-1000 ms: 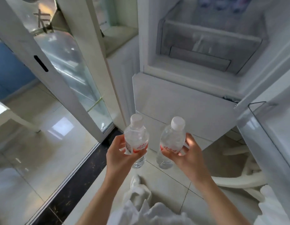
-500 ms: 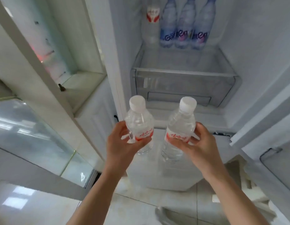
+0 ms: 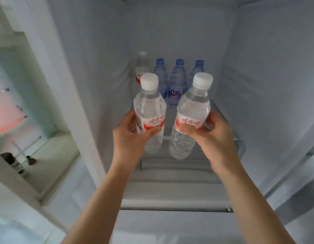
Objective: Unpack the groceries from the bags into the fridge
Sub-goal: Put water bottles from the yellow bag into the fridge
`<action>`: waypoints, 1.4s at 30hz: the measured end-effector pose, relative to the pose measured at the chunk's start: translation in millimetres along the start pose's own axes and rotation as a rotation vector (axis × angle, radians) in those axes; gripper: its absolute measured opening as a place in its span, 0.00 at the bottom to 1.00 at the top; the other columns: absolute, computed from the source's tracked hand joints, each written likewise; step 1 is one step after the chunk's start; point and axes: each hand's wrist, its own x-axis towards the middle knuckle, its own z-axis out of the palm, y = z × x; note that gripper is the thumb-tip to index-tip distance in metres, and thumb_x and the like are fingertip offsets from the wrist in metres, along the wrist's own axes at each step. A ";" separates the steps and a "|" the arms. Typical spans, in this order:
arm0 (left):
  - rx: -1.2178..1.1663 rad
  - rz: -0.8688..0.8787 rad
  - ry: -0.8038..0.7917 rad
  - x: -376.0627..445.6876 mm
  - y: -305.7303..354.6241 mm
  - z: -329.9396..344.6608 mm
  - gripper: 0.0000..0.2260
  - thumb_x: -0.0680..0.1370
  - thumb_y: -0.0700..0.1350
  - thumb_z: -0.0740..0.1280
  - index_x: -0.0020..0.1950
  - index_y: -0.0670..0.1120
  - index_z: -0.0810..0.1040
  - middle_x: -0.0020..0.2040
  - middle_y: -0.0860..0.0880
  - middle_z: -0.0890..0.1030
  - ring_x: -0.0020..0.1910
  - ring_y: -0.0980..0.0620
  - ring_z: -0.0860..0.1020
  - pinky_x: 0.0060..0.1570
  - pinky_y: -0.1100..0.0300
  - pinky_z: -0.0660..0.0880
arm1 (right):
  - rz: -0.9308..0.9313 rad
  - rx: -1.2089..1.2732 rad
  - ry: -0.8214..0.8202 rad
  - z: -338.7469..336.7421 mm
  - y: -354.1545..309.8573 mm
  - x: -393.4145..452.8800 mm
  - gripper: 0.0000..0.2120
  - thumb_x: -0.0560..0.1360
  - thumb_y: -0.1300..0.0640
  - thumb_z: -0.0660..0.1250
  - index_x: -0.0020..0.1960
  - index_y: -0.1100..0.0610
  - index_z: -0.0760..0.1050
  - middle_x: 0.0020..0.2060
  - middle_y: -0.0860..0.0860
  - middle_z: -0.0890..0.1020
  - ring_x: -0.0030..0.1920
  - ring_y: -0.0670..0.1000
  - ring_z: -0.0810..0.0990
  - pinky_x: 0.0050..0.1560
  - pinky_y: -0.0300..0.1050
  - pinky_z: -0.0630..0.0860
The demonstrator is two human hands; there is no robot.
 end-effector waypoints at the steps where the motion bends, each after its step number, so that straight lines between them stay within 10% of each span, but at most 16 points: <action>1: 0.000 0.022 -0.004 13.1 1.6 5.5 0.23 0.65 0.35 0.79 0.50 0.58 0.77 0.41 0.67 0.82 0.44 0.68 0.80 0.42 0.74 0.73 | -0.020 0.002 0.009 1.8 -2.6 10.9 0.25 0.61 0.51 0.80 0.55 0.49 0.77 0.49 0.44 0.84 0.51 0.43 0.82 0.54 0.48 0.79; 33: -0.006 -0.036 -0.231 112.2 -59.4 25.2 0.28 0.71 0.45 0.75 0.69 0.55 0.70 0.61 0.59 0.78 0.60 0.62 0.77 0.60 0.61 0.74 | -0.136 -0.151 -0.051 30.9 69.4 105.5 0.32 0.69 0.50 0.74 0.68 0.48 0.64 0.56 0.32 0.72 0.58 0.37 0.75 0.58 0.39 0.74; 37: 0.178 0.000 -0.100 95.0 -77.2 41.2 0.36 0.62 0.50 0.80 0.64 0.66 0.67 0.58 0.62 0.78 0.57 0.63 0.77 0.53 0.63 0.77 | -0.127 -0.209 0.025 45.2 96.5 88.7 0.36 0.65 0.54 0.78 0.67 0.48 0.64 0.58 0.44 0.77 0.58 0.42 0.77 0.58 0.44 0.76; 42: 0.367 0.000 0.095 84.1 -99.0 56.6 0.45 0.62 0.45 0.81 0.73 0.54 0.61 0.66 0.50 0.73 0.64 0.50 0.73 0.60 0.49 0.75 | -0.151 -0.279 0.044 54.9 112.0 92.1 0.36 0.65 0.58 0.78 0.68 0.54 0.66 0.59 0.50 0.77 0.59 0.48 0.77 0.60 0.49 0.76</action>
